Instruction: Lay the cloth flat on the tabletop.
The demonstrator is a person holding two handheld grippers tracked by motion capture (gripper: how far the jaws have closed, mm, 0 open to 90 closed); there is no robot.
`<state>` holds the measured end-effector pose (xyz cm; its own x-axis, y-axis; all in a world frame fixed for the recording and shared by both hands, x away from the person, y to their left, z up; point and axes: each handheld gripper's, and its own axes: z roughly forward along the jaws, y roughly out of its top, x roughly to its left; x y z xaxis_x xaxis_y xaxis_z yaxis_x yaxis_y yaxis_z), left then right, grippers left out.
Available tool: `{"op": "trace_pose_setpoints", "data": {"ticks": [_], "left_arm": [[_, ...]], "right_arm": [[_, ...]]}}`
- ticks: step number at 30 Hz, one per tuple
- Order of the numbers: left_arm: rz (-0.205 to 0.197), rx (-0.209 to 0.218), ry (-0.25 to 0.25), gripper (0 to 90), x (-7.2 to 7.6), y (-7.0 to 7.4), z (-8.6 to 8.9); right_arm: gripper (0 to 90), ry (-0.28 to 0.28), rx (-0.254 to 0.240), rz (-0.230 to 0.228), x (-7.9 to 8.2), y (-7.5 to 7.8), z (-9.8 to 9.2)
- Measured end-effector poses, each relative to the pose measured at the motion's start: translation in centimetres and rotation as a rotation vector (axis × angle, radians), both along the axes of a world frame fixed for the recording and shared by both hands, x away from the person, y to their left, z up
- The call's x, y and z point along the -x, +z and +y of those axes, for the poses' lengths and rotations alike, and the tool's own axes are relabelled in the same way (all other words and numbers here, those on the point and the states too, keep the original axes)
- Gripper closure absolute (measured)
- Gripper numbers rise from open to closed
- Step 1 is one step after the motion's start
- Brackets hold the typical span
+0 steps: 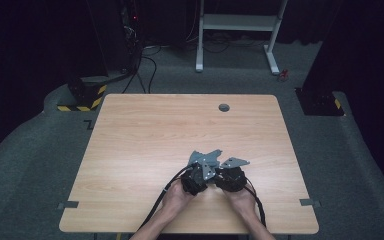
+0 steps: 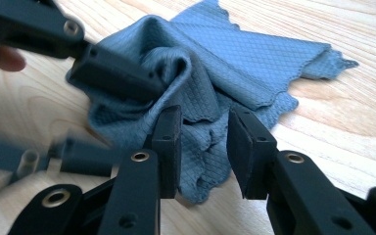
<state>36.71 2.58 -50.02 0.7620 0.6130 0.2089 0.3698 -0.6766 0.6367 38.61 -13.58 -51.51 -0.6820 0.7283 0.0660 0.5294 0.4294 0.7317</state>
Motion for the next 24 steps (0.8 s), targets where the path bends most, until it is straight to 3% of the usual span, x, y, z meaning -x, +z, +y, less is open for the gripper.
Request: {"op": "trace_pose_setpoints", "data": {"ticks": [1,3,7,11,13,16,20,24], "left_arm": [[0.005,0.011,0.01,84.5,-0.2,0.3,0.3],[0.009,0.041,0.021,87.3,-0.4,0.9,0.9],[0.018,0.132,0.08,87.7,-1.0,2.0,2.7],[0.04,0.226,0.159,87.3,-1.7,2.9,5.4],[0.053,0.26,0.194,87.0,-1.8,3.0,6.9],[0.086,0.304,0.244,86.5,-1.9,2.9,9.1],[0.109,0.324,0.304,86.2,-1.9,2.6,11.1],[0.125,0.286,0.339,86.3,-2.0,2.1,12.2]], "right_arm": [[66.3,0.0,0.003,0.005,0.0,-0.1,-0.1],[66.6,0.001,0.003,0.008,0.1,-0.2,-0.2],[72.5,0.01,0.026,-0.006,0.4,-0.5,-0.2],[87.5,0.028,0.051,-0.015,0.3,-0.4,-0.3],[89.5,0.047,0.087,-0.038,0.6,-0.3,-0.2],[89.9,0.058,0.098,-0.05,0.8,-0.3,-0.2],[90.0,0.064,0.102,-0.05,0.8,-0.3,-0.2],[90.0,0.063,0.11,-0.053,0.8,-0.1,-0.2]]}}
